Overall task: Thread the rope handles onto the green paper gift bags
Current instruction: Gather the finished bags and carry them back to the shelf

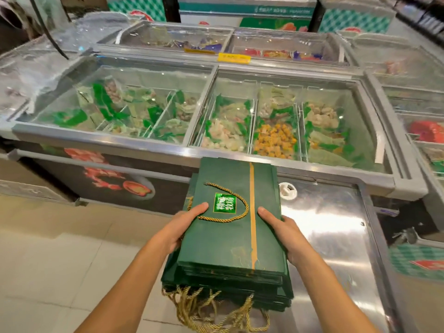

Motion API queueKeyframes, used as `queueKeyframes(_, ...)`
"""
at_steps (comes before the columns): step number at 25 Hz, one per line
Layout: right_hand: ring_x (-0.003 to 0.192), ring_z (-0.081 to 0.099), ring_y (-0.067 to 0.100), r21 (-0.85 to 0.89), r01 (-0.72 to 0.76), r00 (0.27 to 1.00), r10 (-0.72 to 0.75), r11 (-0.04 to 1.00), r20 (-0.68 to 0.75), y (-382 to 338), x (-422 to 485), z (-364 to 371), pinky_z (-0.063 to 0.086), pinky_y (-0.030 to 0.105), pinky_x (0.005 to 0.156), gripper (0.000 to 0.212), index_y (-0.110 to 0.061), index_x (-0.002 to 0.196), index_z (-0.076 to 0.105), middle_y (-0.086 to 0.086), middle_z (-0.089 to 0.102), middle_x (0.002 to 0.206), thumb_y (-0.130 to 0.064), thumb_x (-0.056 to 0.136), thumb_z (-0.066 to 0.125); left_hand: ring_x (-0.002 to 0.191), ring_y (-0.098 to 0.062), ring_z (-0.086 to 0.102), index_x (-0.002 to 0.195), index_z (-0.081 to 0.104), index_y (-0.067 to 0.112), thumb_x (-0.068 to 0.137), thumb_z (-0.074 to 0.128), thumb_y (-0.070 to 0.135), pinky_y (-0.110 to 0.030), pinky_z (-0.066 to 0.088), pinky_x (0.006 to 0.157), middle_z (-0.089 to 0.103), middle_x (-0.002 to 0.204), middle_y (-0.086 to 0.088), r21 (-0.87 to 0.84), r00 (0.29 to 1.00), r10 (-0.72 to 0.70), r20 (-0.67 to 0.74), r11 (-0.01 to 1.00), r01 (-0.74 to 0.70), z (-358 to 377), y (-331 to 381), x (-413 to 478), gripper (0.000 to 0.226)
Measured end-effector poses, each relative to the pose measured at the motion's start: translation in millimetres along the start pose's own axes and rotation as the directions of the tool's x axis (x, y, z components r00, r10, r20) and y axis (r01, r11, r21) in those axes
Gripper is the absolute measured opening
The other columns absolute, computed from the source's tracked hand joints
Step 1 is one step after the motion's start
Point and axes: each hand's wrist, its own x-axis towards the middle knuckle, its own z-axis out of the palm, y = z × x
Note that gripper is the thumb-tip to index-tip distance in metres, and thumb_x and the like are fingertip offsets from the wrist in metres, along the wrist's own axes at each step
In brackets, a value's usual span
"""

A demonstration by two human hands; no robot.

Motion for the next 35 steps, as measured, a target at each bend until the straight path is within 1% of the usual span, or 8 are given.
queueKeyframes(5, 0.097, 0.069, 0.011, -0.223, 0.047, 0.999, -0.047, 0.974, 0.004, -9.9, 2.4, -12.7, 0.052, 0.026, 0.072, 0.073, -0.017, 0.134, 0.055, -0.008, 0.069, 0.115, -0.062, 0.079, 0.075, 0.106, -0.016, 0.069, 0.122, 0.068, 0.022, 0.066, 0.062, 0.083, -0.039, 0.052, 0.097, 0.075, 0.112, 0.004, 0.429, 0.989, 0.142, -0.033, 0.896, -0.115, -18.6, 16.8, 3.0, 0.082)
queueKeyframes(8, 0.131, 0.05, 0.024, -0.221, -0.022, 0.999, 0.014, 0.975, -0.034, -9.9, 10.7, -25.5, 0.042, 0.042, 0.101, 0.111, -0.018, 0.154, 0.032, 0.001, 0.048, 0.148, -0.075, 0.069, 0.074, 0.138, -0.026, 0.044, 0.154, 0.034, 0.021, 0.059, 0.062, 0.087, -0.049, 0.037, 0.111, 0.045, 0.153, -0.003, 0.378, 0.986, 0.106, -0.126, 0.925, -0.051, -27.7, 19.3, 9.6, 0.119)
queueKeyframes(10, 0.141, 0.041, 0.027, -0.192, -0.09, 0.996, 0.084, 0.977, -0.041, -3.4, 15.0, -30.5, 0.036, 0.05, 0.113, 0.122, -0.023, 0.157, 0.028, 0.0, 0.041, 0.157, -0.081, 0.062, 0.076, 0.143, -0.028, 0.039, 0.159, 0.022, 0.023, 0.057, 0.071, 0.087, -0.054, 0.03, 0.117, 0.039, 0.158, -0.002, 0.26, 0.996, 0.025, -0.085, 0.966, -0.003, -33.4, 12.5, 16.8, 0.13)
queueKeyframes(16, 0.141, 0.041, 0.031, -0.152, -0.123, 0.991, 0.114, 0.981, -0.068, 17.3, 21.2, -25.2, 0.039, 0.05, 0.112, 0.138, -0.015, 0.16, 0.019, 0.008, 0.038, 0.159, -0.081, 0.054, 0.078, 0.103, -0.024, 0.073, 0.125, 0.065, 0.018, 0.078, 0.069, 0.061, -0.042, 0.053, 0.1, 0.076, 0.111, -0.007, 0.017, 0.998, -0.03, 0.063, 0.999, 0.029, -22.2, -14.2, 27.3, 0.064)
queueKeyframes(20, 0.13, 0.053, 0.033, -0.169, -0.16, 0.979, 0.134, 0.973, -0.156, 25.0, 30.6, -21.4, 0.045, 0.046, 0.108, 0.151, -0.006, 0.155, 0.028, 0.012, 0.051, 0.147, -0.086, 0.038, 0.082, 0.105, -0.025, 0.073, 0.124, 0.068, 0.019, 0.08, 0.067, 0.062, -0.043, 0.053, 0.099, 0.076, 0.112, -0.008, -0.017, 0.997, -0.03, 0.068, 0.999, 0.031, -22.4, -21.6, 35.3, 0.062)
queueKeyframes(28, 0.11, 0.067, 0.029, -0.192, -0.23, 0.972, 0.217, 0.954, -0.087, 14.5, 39.1, -26.9, 0.054, 0.039, 0.089, 0.12, -0.006, 0.122, 0.063, 0.013, 0.072, 0.116, -0.081, 0.032, 0.088, 0.104, -0.027, 0.073, 0.125, 0.068, 0.016, 0.083, 0.065, 0.059, -0.042, 0.054, 0.096, 0.076, 0.112, -0.01, -0.064, 0.999, 0.008, 0.048, 0.998, -0.005, -21.8, -30.9, 41.0, 0.06)
queueKeyframes(32, 0.121, 0.063, 0.033, -0.132, -0.267, 0.964, 0.265, 0.955, -0.036, 17.8, 43.0, -33.6, 0.048, 0.048, 0.108, 0.125, -0.01, 0.136, 0.055, 0.013, 0.067, 0.129, -0.078, 0.037, 0.09, 0.109, -0.027, 0.071, 0.126, 0.068, 0.018, 0.079, 0.069, 0.068, -0.045, 0.05, 0.104, 0.075, 0.116, -0.009, -0.042, 0.997, 0.066, 0.052, 0.997, -0.063, -19.0, -32.7, 32.4, 0.068)
queueKeyframes(35, 0.102, 0.074, 0.029, -0.097, -0.226, 0.97, 0.233, 0.969, 0.07, 10.8, 31.3, -31.6, 0.054, 0.043, 0.099, 0.09, -0.007, 0.124, 0.065, 0.012, 0.077, 0.11, -0.062, 0.056, 0.089, 0.11, -0.025, 0.071, 0.125, 0.069, 0.02, 0.068, 0.073, 0.074, -0.047, 0.048, 0.107, 0.074, 0.117, -0.007, -0.055, 0.996, 0.073, 0.043, 0.996, -0.07, -16.0, -38.2, 20.3, 0.078)
